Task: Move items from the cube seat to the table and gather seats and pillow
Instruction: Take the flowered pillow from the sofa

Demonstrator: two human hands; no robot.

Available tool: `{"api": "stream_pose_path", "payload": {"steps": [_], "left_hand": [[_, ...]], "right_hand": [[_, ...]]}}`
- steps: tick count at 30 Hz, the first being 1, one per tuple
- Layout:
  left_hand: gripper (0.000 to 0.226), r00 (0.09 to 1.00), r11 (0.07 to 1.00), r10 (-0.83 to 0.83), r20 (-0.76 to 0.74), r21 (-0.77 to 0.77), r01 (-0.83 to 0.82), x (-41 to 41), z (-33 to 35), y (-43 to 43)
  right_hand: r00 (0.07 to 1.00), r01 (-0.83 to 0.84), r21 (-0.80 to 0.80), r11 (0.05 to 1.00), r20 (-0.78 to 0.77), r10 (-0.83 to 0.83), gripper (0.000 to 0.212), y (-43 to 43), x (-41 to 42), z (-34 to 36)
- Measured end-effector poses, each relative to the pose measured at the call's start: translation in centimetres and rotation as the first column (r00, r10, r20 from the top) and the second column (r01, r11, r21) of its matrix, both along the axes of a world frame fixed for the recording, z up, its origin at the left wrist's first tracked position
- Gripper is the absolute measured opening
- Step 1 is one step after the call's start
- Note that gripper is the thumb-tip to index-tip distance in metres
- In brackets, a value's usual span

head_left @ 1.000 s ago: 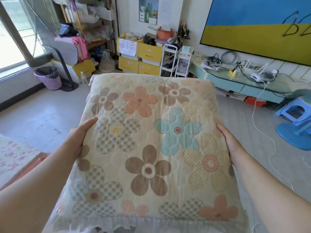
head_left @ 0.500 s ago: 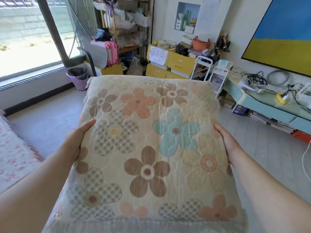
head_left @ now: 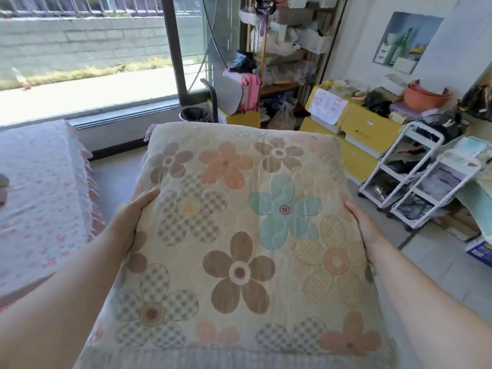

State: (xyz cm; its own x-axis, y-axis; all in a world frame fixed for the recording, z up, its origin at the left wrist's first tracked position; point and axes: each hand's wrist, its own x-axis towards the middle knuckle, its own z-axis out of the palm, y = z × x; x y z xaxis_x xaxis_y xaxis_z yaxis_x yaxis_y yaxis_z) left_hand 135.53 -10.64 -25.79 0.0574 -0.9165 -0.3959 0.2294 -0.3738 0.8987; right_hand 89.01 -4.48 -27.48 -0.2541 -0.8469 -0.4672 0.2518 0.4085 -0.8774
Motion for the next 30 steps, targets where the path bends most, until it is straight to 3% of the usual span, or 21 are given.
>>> {"api": "stream_pose_path", "payload": {"steps": [3, 6, 8, 10, 13, 17, 21, 25, 30], "left_hand": [[0.072, 0.999, 0.999, 0.032, -0.029, 0.03, -0.031, -0.5, -0.4, -0.8], [0.074, 0.981, 0.981, 0.191, -0.042, 0.036, -0.189, -2.6, -1.7, -2.2], [0.073, 0.963, 0.964, 0.265, -0.05, 0.035, -0.264, -4.2, -1.9, -1.9], [0.063, 0.935, 0.937, 0.348, -0.065, 0.018, -0.348, -5.2, -2.0, -1.8], [0.039, 0.882, 0.886, 0.463, -0.088, 0.023, -0.463, -6.9, -2.2, -0.7], [0.05, 0.697, 0.699, 0.716, -0.046, 0.037, -0.715, -5.8, -3.6, 1.5], [0.049, 0.611, 0.611, 0.792, -0.015, 0.03, -0.791, -4.5, -3.8, 3.3], [0.062, 0.45, 0.451, 0.893, -0.031, 0.063, -0.89, -3.1, -4.3, 5.0], [0.058, 0.178, 0.177, 0.984, 0.015, 0.047, -0.983, -4.2, -4.4, 6.0]], "right_hand": [[0.996, -0.083, -0.003, 0.997, 0.032, 0.083, 0.08, -5.1, -1.5, -1.4], [0.973, -0.231, -0.037, 0.972, 0.02, 0.231, 0.085, -12.0, -3.6, -0.5], [0.953, -0.304, -0.024, 0.952, -0.014, 0.304, 0.075, -16.1, -3.8, 0.1], [0.911, -0.409, -0.055, 0.911, 0.029, 0.411, 0.058, -19.7, -3.9, 0.6], [0.881, -0.474, -0.037, 0.88, -0.002, 0.474, 0.077, -24.6, -3.2, 0.1], [0.765, -0.644, 0.018, 0.765, 0.018, 0.644, 0.077, -30.3, 2.0, -1.3], [0.662, -0.749, 0.027, 0.662, 0.016, 0.749, 0.077, -34.3, 8.2, -2.6], [0.464, -0.886, 0.031, 0.462, 0.064, 0.884, 0.042, -37.2, 14.6, -3.1], [0.301, -0.951, 0.071, 0.3, -0.001, 0.954, 0.059, -40.6, 21.2, -3.4]]}}
